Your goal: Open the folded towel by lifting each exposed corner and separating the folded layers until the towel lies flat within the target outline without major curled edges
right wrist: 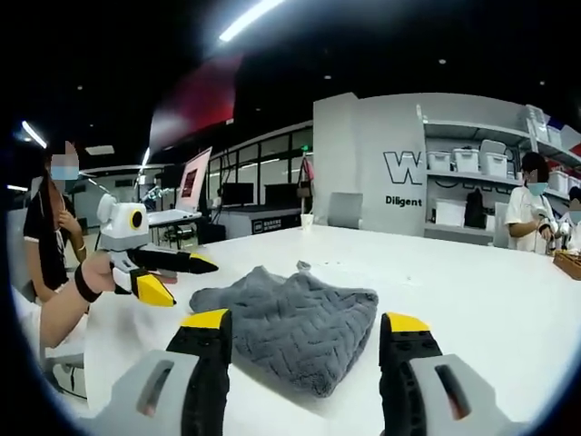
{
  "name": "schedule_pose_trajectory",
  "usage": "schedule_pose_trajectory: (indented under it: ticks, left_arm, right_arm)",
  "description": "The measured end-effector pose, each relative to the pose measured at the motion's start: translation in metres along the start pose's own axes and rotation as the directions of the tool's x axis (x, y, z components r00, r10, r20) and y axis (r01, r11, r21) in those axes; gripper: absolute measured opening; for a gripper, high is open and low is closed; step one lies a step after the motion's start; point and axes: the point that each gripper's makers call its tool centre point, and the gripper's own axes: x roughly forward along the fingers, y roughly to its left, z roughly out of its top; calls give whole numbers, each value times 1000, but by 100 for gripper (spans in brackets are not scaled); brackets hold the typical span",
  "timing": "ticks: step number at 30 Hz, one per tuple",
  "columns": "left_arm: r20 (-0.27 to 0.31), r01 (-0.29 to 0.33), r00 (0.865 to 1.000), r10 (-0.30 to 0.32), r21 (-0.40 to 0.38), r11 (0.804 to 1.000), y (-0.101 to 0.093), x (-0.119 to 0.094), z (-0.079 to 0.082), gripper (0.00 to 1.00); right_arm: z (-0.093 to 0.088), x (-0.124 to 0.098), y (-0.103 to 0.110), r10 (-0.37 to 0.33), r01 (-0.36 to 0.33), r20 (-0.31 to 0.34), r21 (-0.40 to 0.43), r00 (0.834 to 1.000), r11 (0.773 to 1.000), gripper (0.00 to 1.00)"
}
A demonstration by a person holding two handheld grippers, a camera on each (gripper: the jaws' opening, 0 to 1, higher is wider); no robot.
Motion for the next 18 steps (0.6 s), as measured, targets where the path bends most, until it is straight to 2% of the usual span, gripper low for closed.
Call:
schedule_pose_trajectory:
  ticks: [7,18]
  left_arm:
    - [12,-22,1000,22,-2,1000,7,2,5,75]
    - [-6,-47,999,47,-16,999,15,9,0,75]
  right_arm:
    - [2,8,0,6,-6,-1,4,1000,1000,63]
    - [2,16,-2,13,-13,-13,23,1000,1000,61]
